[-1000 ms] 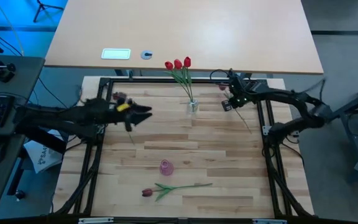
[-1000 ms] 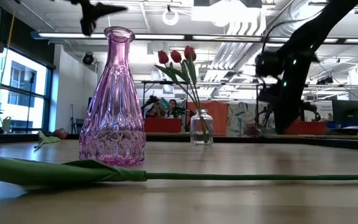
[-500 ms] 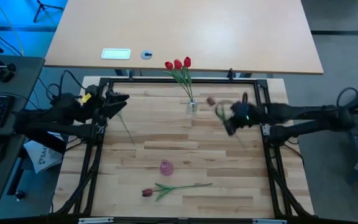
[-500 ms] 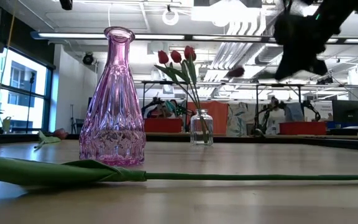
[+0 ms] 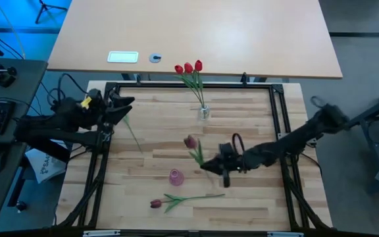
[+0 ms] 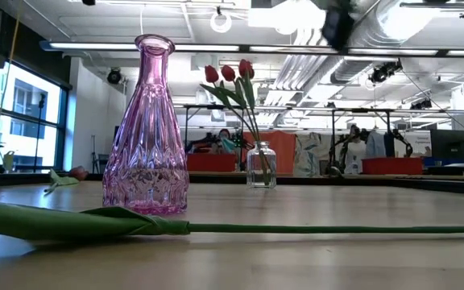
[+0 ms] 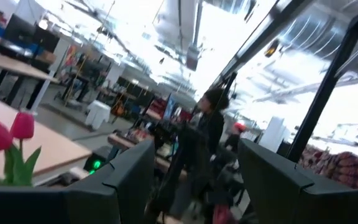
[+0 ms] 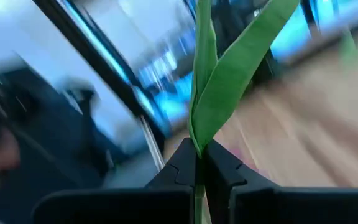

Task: Sort flowers into vase by color
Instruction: Put the top right dark red tulip into the violet flower vase

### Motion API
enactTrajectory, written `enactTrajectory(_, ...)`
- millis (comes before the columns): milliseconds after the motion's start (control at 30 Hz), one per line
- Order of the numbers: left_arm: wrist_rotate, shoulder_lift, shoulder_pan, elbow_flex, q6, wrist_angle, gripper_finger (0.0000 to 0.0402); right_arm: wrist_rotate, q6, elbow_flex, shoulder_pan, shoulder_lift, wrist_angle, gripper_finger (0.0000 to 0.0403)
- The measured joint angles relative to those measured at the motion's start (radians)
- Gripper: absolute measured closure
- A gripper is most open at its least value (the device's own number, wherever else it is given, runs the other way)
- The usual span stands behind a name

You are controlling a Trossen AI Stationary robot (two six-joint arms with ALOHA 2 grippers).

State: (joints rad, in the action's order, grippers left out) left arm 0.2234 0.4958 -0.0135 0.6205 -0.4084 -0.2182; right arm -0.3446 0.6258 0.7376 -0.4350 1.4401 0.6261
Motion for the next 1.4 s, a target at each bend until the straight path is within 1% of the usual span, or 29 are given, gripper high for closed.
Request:
enactTrajectory(100, 0.0, 0.001, 0.0, 0.0, -0.001, -0.025, 0.0186, -0.028, -0.16, 0.0, 0.036, 0.106, 0.398, 0.0402)
enactTrajectory(167, 0.0, 0.001, 0.0, 0.0, -0.021, -0.048, 0.0186, -0.027, -0.267, 0.0, 0.06, 0.15, 0.622, 0.0402)
enactTrajectory(233, 0.0, 0.001, 0.0, 0.0, -0.065, -0.089, 0.0186, -0.001, -0.344, 0.0, 0.079, 0.174, 0.792, 0.0402)
enactTrajectory(300, -0.002, 0.001, -0.001, 0.0, -0.094, -0.131, 0.0186, 0.057, -0.397, 0.002, 0.096, 0.186, 0.866, 0.0402)
enactTrajectory(400, -0.005, 0.001, -0.001, 0.0, -0.119, -0.171, 0.0186, 0.138, -0.426, 0.039, 0.122, 0.193, 0.814, 0.0402)
enactTrajectory(533, -0.003, 0.016, -0.001, 0.0, -0.13, -0.204, 0.0186, 0.259, -0.473, 0.147, 0.16, 0.197, 0.586, 0.0402)
enactTrajectory(600, -0.002, 0.024, -0.001, 0.0, -0.129, -0.205, 0.0186, 0.294, -0.523, 0.205, 0.174, 0.207, 0.473, 0.0402)
enactTrajectory(700, 0.003, 0.038, -0.001, 0.0, -0.122, -0.206, 0.0186, 0.303, -0.563, 0.265, 0.187, 0.217, 0.355, 0.0402)
enactTrajectory(800, 0.016, 0.047, -0.001, 0.0, -0.122, -0.207, 0.0186, 0.37, -0.539, 0.296, 0.207, 0.242, 0.34, 0.0402)
enactTrajectory(900, 0.022, 0.055, -0.001, 0.0, -0.127, -0.207, 0.0186, 0.43, -0.5, 0.323, 0.215, 0.276, 0.388, 0.0402)
enactTrajectory(1067, 0.023, 0.057, -0.001, 0.0, -0.13, -0.207, 0.0186, 0.439, -0.495, 0.361, 0.212, 0.325, 0.421, 0.0402)
enactTrajectory(1233, 0.023, 0.057, 0.0, 0.0, -0.13, -0.206, 0.0186, 0.427, -0.482, 0.369, 0.213, 0.373, 0.463, 0.0402)
enactTrajectory(1400, 0.023, 0.057, 0.0, 0.0, -0.13, -0.206, 0.0186, 0.428, -0.45, 0.369, 0.214, 0.384, 0.433, 0.0402)
